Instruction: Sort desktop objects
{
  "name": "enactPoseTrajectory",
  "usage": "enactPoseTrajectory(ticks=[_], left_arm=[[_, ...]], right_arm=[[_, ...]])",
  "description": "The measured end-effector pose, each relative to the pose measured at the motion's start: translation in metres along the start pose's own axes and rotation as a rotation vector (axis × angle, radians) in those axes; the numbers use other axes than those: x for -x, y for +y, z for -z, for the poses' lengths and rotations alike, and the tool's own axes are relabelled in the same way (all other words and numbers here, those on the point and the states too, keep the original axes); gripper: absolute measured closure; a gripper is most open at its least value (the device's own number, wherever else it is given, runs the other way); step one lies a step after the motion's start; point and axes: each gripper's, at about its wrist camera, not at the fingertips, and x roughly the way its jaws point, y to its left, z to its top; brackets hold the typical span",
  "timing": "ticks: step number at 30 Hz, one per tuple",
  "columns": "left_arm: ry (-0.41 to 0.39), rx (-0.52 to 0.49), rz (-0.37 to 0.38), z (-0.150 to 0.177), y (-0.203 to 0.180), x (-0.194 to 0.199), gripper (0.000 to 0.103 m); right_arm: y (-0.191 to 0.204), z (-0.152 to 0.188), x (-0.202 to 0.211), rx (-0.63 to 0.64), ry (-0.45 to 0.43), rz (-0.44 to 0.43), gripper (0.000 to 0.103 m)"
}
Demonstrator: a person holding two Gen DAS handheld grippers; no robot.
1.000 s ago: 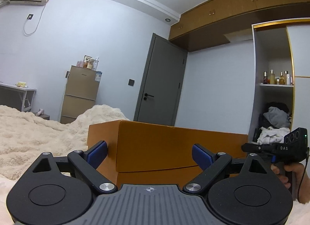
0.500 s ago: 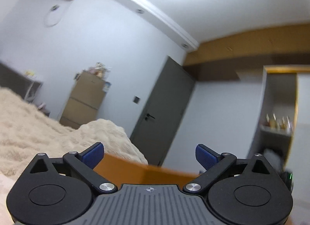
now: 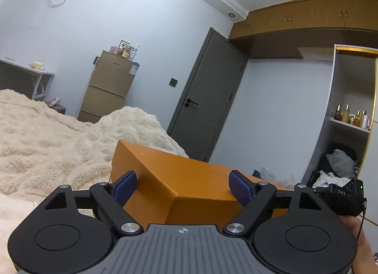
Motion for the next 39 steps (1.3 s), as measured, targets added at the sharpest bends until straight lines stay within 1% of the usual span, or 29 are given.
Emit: enactPoseTrajectory(ticks=[2,4,5,6,7,8,9,10,11,13,14,15,16,17,18,19,20,21,23,25,27,31,33,36,39], left_arm=[[0.003,0.009,0.015,-0.005,0.001,-0.002,0.021],[0.019,0.041,0.046,-0.011,0.006,-0.004,0.017],[0.037,0.092,0.082,-0.018,0.016,-0.008,0.017],[0.045,0.158,0.1,-0.025,0.028,-0.011,0.016],[0.044,0.192,0.104,-0.028,0.036,-0.013,0.012],[0.041,0.266,0.109,-0.034,0.05,-0.017,0.008],[0.055,0.345,0.109,-0.038,0.065,-0.023,0.004],[0.097,0.414,0.101,-0.04,0.078,-0.034,0.004],[0.139,0.479,0.094,-0.041,0.09,-0.044,0.004],[0.202,0.528,0.075,-0.041,0.099,-0.056,0.004],[0.236,0.529,0.067,-0.041,0.101,-0.065,0.004],[0.268,0.529,0.06,-0.041,0.103,-0.073,0.004],[0.282,0.517,0.062,-0.041,0.103,-0.078,0.004],[0.288,0.506,0.069,-0.041,0.1,-0.08,0.005],[0.293,0.495,0.077,-0.041,0.097,-0.082,0.01],[0.298,0.483,0.084,-0.041,0.093,-0.084,0.012],[0.295,0.459,0.08,-0.042,0.086,-0.086,0.012],[0.293,0.433,0.064,-0.043,0.079,-0.085,0.012],[0.295,0.406,0.054,-0.045,0.074,-0.088,0.013],[0.279,0.39,0.051,-0.046,0.072,-0.085,0.019],[0.254,0.364,0.047,-0.048,0.068,-0.082,0.021],[0.224,0.295,0.043,-0.052,0.053,-0.076,0.021],[0.201,0.271,0.053,-0.053,0.047,-0.068,0.021],[0.183,0.248,0.068,-0.052,0.043,-0.063,0.021],[0.178,0.222,0.067,-0.049,0.04,-0.06,0.021]], right_arm=[[0.001,-0.002,-0.002,-0.002,-0.002,-0.007,0.042],[-0.003,-0.008,-0.002,-0.025,0.0,-0.021,0.039],[-0.008,-0.013,-0.004,-0.05,0.006,-0.031,0.036],[-0.013,-0.017,-0.006,-0.076,0.013,-0.041,0.035],[-0.022,-0.023,-0.01,-0.125,0.017,-0.056,0.034],[-0.036,-0.03,-0.017,-0.21,0.018,-0.078,0.033],[-0.048,-0.037,-0.023,-0.284,0.024,-0.093,0.032],[-0.056,-0.04,-0.028,-0.329,0.036,-0.096,0.028],[-0.06,-0.04,-0.033,-0.354,0.052,-0.096,0.026],[-0.071,-0.039,-0.047,-0.414,0.099,-0.095,0.026],[-0.076,-0.039,-0.054,-0.444,0.122,-0.095,0.018],[-0.079,-0.038,-0.059,-0.461,0.136,-0.094,0.017],[-0.08,-0.037,-0.061,-0.465,0.135,-0.092,0.017],[-0.081,-0.037,-0.062,-0.47,0.132,-0.089,0.019],[-0.08,-0.037,-0.062,-0.466,0.13,-0.086,0.022],[-0.079,-0.038,-0.061,-0.457,0.13,-0.082,0.027],[-0.076,-0.04,-0.06,-0.44,0.13,-0.075,0.031],[-0.074,-0.042,-0.059,-0.422,0.13,-0.068,0.032],[-0.068,-0.045,-0.057,-0.376,0.14,-0.043,0.033],[-0.064,-0.046,-0.057,-0.348,0.133,-0.041,0.033],[-0.059,-0.046,-0.056,-0.325,0.117,-0.046,0.034],[-0.041,-0.05,-0.054,-0.247,0.098,-0.021,0.034],[-0.034,-0.052,-0.051,-0.212,0.093,-0.01,0.034],[-0.028,-0.051,-0.044,-0.187,0.078,-0.018,0.034],[-0.025,-0.048,-0.037,-0.168,0.073,-0.011,0.034]])
